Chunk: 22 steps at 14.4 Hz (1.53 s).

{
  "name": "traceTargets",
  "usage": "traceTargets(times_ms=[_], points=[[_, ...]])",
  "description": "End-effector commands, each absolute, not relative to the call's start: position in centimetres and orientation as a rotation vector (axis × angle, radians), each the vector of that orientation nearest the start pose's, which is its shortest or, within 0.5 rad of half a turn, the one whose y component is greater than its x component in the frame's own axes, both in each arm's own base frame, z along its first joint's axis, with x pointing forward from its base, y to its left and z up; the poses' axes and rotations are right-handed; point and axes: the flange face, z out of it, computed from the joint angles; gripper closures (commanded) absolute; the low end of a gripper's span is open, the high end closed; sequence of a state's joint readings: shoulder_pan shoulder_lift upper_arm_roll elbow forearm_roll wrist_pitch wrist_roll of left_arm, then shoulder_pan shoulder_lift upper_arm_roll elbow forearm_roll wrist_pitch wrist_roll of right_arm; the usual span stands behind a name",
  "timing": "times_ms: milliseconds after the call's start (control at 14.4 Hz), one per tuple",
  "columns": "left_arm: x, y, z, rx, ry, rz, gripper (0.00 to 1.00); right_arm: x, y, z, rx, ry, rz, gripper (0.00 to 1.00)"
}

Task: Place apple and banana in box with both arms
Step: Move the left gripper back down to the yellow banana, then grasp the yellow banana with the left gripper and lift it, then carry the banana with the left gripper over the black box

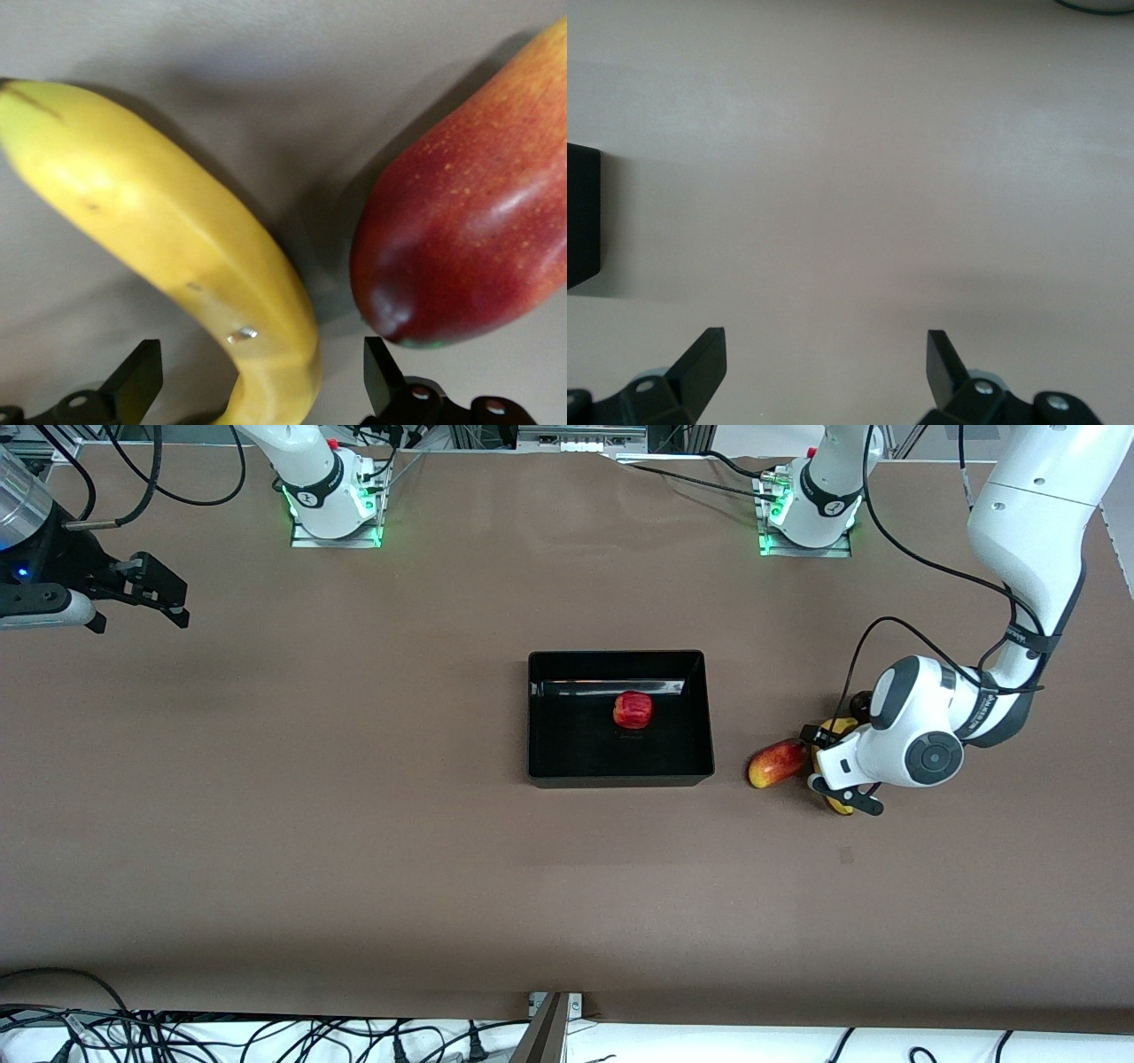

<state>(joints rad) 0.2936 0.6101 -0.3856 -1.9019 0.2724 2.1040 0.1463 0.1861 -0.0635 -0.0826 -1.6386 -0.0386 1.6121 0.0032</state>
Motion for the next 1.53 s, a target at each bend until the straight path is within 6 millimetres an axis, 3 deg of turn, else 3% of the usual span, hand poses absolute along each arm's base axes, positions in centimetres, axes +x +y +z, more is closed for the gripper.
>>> traceTargets(times_ms=[0,70,139,209,279,627,766,975,1114,1323,1393,1463], points=[[57.4,-3.7,18.2,-3.034,0.677,0.511,0.11,53.8,5.1,63.5,-3.155,-0.134,-0.067,0.00],[57.5,-3.7,18.6,-3.013,0.693,0.508,0.49,53.8,5.1,63.5,-3.155,-0.136,-0.067,0.00],[57.5,-3.6,19.2,-3.001,0.697,0.522,0.72,53.8,5.1,63.5,-3.155,-0.134,-0.067,0.00],[57.5,-3.5,19.6,-2.986,0.730,0.530,0.94,53.8,5.1,63.5,-3.155,-0.136,-0.067,0.00],[57.6,-3.4,19.8,-2.977,0.785,0.530,1.00,53.8,5.1,63.5,-3.155,-0.136,-0.067,0.00],[57.4,-3.5,19.9,-2.964,0.819,0.570,1.00,53.8,5.1,63.5,-3.155,-0.136,-0.067,0.00],[58.4,-4.5,23.0,-2.938,0.830,0.607,1.00,53.8,5.1,63.5,-3.155,-0.136,-0.067,0.00],[61.3,-7.6,30.6,-2.918,0.857,0.652,1.00,53.8,5.1,63.5,-3.155,-0.136,-0.067,0.00],[61.3,-13.2,33.9,-2.984,0.895,0.682,1.00,53.8,5.1,63.5,-3.155,-0.136,-0.067,0.00],[58.5,-25.0,37.3,-2.977,1.030,0.695,1.00,53.8,5.0,63.5,-3.156,-0.134,-0.064,0.00],[57.3,-27.9,38.2,-2.959,0.992,0.691,1.00,53.8,5.0,63.5,-3.156,-0.134,-0.062,0.00],[56.3,-29.6,37.9,-2.946,0.954,0.720,1.00,53.8,5.0,63.5,-3.156,-0.131,-0.064,0.00]])
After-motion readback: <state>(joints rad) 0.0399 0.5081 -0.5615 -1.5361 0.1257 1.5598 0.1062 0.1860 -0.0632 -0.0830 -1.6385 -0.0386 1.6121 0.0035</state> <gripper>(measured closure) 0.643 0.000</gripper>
